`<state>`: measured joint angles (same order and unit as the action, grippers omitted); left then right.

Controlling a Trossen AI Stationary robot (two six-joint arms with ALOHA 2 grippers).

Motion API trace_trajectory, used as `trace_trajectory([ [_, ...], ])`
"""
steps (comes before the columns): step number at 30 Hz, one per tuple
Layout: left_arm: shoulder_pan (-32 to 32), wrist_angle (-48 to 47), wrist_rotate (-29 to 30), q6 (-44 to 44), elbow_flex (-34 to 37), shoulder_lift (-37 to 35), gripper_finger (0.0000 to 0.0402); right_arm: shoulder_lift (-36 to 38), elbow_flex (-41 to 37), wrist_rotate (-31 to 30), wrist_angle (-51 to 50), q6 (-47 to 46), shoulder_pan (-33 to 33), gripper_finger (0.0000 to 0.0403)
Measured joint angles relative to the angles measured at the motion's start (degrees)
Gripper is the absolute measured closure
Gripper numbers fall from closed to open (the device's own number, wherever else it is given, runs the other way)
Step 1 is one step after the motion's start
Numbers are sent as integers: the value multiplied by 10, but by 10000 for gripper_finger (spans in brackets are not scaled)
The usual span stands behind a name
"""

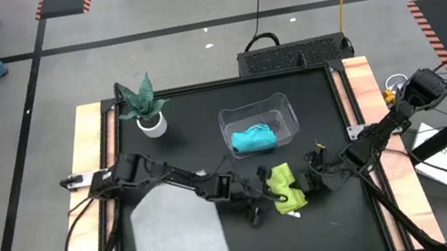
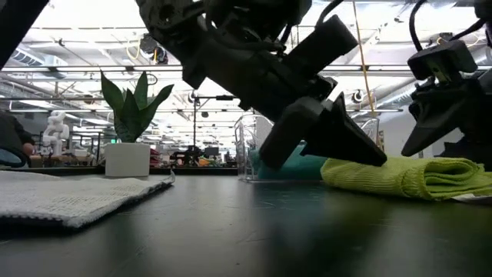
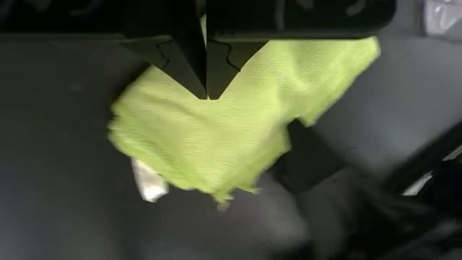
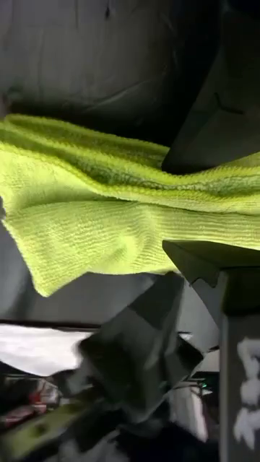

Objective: Fold microfiber towels
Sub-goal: Put the green towel into the bin

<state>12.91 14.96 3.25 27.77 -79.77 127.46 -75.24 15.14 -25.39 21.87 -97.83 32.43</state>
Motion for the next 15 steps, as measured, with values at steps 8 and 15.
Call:
trace_trajectory([
  [8, -36, -14, 0, -49, 0, 0, 400, -1, -1, 45, 28, 90, -17, 250],
  [15, -47, -17, -21, -57, -2, 0, 400, 0, -1, 63, 26, 124, -30, 250],
])
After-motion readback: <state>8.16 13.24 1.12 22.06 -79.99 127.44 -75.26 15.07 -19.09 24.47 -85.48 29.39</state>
